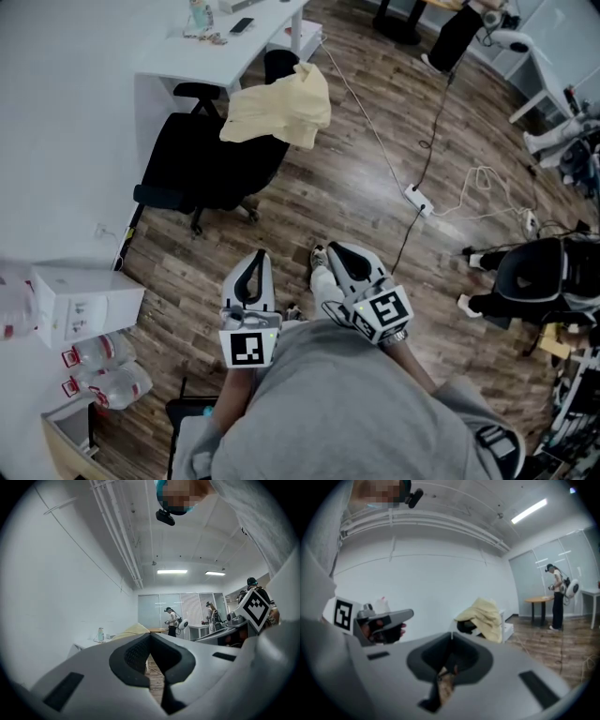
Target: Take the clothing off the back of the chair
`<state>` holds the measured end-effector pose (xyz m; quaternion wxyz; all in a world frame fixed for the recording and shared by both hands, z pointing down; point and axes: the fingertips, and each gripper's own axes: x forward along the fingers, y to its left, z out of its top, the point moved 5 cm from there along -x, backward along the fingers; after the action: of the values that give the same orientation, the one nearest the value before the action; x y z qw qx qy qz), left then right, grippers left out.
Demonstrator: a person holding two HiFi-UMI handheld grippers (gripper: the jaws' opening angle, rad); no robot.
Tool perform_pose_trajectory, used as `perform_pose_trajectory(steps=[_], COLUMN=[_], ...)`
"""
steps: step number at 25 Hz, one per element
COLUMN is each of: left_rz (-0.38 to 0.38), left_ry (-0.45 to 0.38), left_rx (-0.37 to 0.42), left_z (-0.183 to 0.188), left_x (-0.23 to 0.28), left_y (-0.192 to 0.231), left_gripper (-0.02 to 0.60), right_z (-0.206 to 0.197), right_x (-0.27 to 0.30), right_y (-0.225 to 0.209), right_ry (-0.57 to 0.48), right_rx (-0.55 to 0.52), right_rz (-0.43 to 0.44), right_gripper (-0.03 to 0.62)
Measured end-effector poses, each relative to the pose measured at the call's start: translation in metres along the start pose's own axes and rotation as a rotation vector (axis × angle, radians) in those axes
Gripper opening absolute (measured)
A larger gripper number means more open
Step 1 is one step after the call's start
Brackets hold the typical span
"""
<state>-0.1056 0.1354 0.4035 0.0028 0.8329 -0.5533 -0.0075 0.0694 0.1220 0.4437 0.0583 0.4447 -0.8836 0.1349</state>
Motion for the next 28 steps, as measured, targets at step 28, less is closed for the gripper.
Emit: perform_pose_trajectory(steps=[28], left_rz=[0.106], left_ry=[0.01], left_rx=[0.009], left_z=[0.006], left_x=[0.146], left_y=[0.003], left_gripper=[0.031], right_z=[0.051], right_x=[0.11], right_y=[-0.132], right_ry=[0.051], right_rx=[-0.02], right_rz=[0.122], right_gripper=[0.035])
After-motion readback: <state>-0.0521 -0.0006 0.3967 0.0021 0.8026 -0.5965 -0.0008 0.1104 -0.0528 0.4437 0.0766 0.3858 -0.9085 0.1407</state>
